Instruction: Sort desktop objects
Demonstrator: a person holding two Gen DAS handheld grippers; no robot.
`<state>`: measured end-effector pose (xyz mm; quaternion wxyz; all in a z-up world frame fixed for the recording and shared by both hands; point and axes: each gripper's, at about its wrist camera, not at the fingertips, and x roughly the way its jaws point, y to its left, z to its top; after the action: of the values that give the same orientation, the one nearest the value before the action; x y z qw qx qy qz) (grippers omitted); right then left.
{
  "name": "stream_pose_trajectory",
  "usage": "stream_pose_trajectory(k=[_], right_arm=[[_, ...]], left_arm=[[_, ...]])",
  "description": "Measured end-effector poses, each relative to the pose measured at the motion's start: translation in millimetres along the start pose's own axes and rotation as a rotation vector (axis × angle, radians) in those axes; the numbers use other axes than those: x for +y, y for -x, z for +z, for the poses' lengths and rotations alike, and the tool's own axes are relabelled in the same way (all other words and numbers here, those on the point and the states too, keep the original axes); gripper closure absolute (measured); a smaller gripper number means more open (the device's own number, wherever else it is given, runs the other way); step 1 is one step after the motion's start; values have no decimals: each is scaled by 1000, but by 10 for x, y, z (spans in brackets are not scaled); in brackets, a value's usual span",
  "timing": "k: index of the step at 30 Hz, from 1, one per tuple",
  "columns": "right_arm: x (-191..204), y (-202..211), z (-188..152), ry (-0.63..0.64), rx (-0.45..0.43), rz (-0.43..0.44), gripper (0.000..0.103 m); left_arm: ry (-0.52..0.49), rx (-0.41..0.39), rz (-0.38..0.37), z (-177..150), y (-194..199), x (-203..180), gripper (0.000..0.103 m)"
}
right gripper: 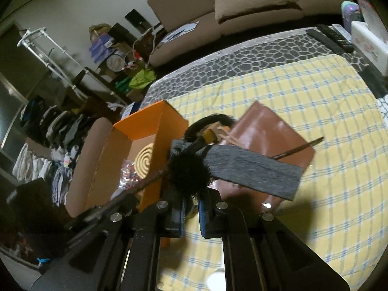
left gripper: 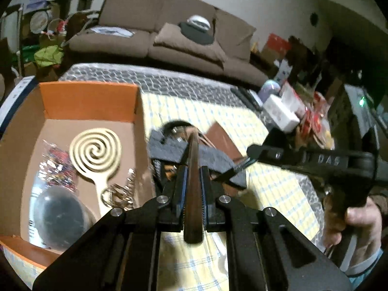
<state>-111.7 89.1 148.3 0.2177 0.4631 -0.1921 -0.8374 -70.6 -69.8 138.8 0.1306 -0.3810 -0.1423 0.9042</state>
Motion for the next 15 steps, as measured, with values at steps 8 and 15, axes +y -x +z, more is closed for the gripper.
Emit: stream_pose_trajectory(k=[8, 15], right_arm=[[308, -101, 18, 17, -1, 71, 95], [590, -233, 9, 50, 11, 100, 95]], left_arm=[[92, -106, -9, 146, 337, 365, 94], [168, -167, 4, 210, 616, 761, 93]])
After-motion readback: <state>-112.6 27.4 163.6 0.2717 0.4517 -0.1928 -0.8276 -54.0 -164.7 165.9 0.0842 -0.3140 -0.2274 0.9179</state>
